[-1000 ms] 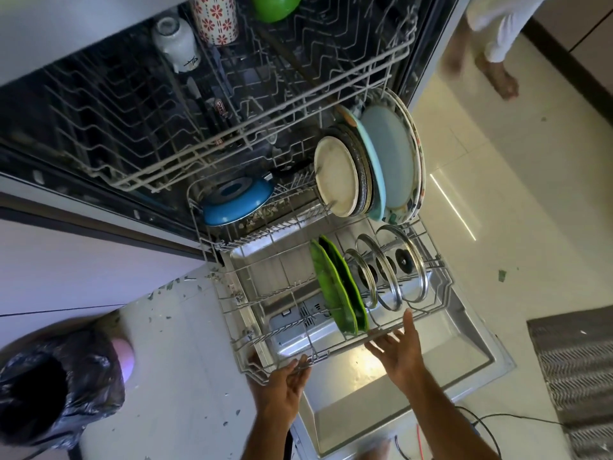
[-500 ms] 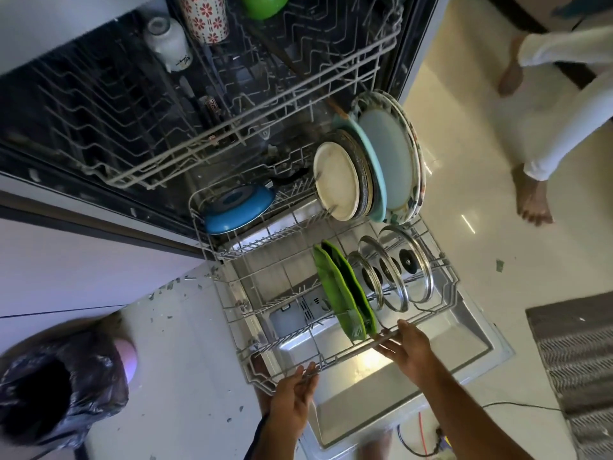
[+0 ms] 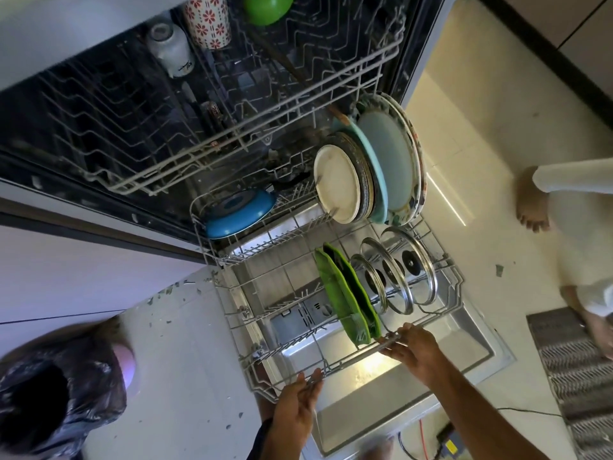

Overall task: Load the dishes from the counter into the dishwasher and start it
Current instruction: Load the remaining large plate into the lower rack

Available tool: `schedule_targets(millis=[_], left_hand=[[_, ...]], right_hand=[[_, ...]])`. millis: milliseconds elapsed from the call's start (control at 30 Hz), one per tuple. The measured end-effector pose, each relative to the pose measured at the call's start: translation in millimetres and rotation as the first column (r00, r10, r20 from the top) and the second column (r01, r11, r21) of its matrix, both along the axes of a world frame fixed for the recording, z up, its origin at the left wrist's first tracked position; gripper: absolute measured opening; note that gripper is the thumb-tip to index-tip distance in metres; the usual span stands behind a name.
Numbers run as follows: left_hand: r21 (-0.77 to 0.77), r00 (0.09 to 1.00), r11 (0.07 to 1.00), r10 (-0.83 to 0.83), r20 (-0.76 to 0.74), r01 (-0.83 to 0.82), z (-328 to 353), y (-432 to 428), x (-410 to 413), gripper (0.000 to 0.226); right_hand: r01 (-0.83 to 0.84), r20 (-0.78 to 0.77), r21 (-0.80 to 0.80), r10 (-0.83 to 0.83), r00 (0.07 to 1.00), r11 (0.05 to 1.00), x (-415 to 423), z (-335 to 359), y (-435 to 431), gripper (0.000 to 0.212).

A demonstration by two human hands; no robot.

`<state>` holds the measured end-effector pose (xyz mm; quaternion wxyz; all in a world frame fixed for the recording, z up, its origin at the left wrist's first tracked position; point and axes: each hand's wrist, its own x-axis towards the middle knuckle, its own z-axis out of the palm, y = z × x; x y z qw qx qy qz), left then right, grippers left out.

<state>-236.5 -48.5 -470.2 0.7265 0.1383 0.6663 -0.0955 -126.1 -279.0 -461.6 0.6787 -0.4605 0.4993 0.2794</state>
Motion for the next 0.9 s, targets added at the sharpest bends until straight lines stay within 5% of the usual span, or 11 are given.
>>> schedule_targets(millis=[233, 500, 733, 900], left_hand=[[0.064, 0.969, 0.971, -0.236, 0.075, 0.231, 13, -1, 2, 0.017], [-0.044, 0.997, 0.996, -0.076, 0.022, 0.077, 11, 5, -2, 0.025], [-0.082, 0.991, 0.988, -0.128, 0.034, 0.13, 3, 18, 4, 0.018], [-0.121, 0.998, 0.991, -0.044, 0.048, 0.049, -6, 25, 0, 0.042]], right_hand=[[-0.033, 0.036, 0.022, 0.032, 0.999, 0.999, 4, 9, 0, 0.032], [-0.021, 0.047, 0.05, 0.019, 0.999, 0.999, 3, 19, 0, 0.05], [-0.032, -0.041, -0.071, 0.03, 0.999, 0.997, 5, 17, 11, 0.017], [-0.038, -0.101, -0.049, 0.032, 0.994, 0.998, 9, 4, 10, 0.015]])
